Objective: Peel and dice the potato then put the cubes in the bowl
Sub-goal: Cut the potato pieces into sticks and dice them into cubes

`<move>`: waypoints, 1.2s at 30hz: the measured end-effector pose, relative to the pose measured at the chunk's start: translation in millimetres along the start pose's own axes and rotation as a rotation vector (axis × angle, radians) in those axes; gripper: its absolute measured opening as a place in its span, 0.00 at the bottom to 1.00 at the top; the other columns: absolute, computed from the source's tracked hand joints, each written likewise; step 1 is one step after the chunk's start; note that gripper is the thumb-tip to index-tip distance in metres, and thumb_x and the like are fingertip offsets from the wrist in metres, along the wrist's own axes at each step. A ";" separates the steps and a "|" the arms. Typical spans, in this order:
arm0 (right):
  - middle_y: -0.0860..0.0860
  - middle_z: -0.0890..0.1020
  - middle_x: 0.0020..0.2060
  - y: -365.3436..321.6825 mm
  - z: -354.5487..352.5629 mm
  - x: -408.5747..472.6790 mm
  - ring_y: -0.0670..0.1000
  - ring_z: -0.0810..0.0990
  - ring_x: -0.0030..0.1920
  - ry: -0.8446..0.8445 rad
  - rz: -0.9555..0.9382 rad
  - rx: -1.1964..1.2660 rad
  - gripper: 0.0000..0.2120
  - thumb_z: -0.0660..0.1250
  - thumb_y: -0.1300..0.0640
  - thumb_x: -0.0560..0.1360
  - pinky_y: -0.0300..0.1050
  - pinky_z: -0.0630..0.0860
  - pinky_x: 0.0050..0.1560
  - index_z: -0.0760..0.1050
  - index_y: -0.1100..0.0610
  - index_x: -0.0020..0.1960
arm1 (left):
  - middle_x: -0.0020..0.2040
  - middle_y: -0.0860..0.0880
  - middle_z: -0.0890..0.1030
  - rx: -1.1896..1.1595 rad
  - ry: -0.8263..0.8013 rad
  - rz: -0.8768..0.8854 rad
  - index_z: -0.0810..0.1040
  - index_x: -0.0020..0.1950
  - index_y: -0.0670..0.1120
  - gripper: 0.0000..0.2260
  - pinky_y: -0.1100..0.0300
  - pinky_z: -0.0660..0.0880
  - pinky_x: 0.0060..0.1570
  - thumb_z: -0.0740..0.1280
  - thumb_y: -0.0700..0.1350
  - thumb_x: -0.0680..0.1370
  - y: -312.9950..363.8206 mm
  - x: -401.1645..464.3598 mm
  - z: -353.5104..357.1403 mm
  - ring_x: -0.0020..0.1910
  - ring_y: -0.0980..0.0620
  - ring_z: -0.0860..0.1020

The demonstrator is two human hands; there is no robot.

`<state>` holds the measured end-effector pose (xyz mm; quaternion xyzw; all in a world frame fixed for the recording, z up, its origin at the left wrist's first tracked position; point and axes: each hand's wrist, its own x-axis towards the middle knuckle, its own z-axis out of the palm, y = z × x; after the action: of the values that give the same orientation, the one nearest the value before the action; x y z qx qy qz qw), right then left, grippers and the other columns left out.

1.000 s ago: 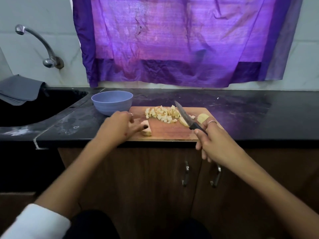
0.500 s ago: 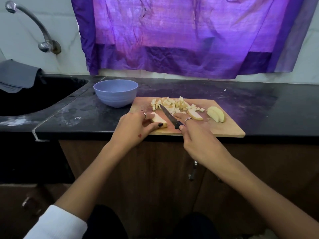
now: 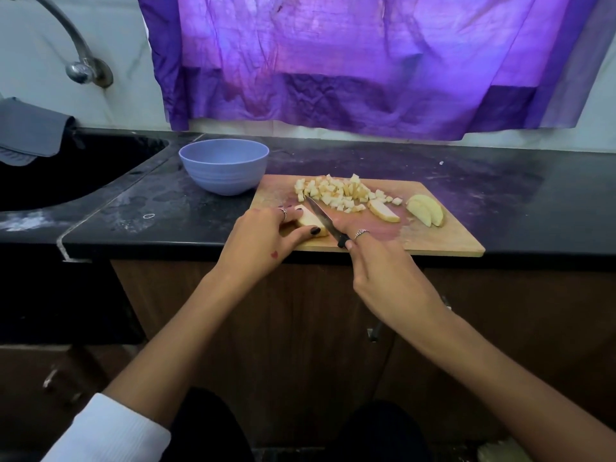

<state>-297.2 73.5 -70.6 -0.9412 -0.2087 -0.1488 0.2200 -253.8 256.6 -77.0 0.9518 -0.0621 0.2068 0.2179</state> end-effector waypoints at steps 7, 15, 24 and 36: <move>0.48 0.79 0.39 -5.8 -4.0 9.9 0.45 0.76 0.36 0.021 -0.044 -0.109 0.17 0.55 0.55 0.82 0.42 0.76 0.36 0.66 0.46 0.70 | 0.59 0.44 0.81 -0.048 0.028 -0.002 0.76 0.66 0.51 0.25 0.47 0.74 0.58 0.64 0.63 0.74 -1.2 -2.7 1.3 0.57 0.46 0.78; 0.48 0.75 0.43 -8.9 0.5 31.3 0.49 0.75 0.42 -0.060 -0.051 -0.222 0.15 0.60 0.58 0.80 0.44 0.74 0.39 0.69 0.48 0.66 | 0.50 0.45 0.84 -0.075 0.035 0.028 0.78 0.64 0.52 0.23 0.55 0.72 0.46 0.66 0.62 0.73 -5.8 1.7 1.7 0.44 0.50 0.77; 0.50 0.65 0.36 -38.5 -11.7 68.1 0.49 0.67 0.33 -0.293 0.093 -0.409 0.16 0.63 0.59 0.78 0.41 0.63 0.28 0.68 0.51 0.65 | 0.46 0.48 0.82 -0.064 -0.024 0.025 0.79 0.63 0.53 0.21 0.56 0.71 0.46 0.64 0.62 0.75 -6.2 5.8 0.0 0.44 0.52 0.76; 0.51 0.70 0.34 -46.6 -36.7 68.2 0.50 0.70 0.32 -0.368 0.139 -0.377 0.11 0.54 0.60 0.81 0.41 0.65 0.25 0.72 0.60 0.58 | 0.39 0.51 0.69 0.217 -0.156 0.064 0.80 0.50 0.46 0.16 0.55 0.68 0.40 0.62 0.58 0.78 15.4 7.6 -20.1 0.42 0.49 0.73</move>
<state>-266.2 116.4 2.7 -0.9888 -0.1488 0.0039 0.0091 -257.6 251.4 -51.4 0.9805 -0.0864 0.1446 0.1015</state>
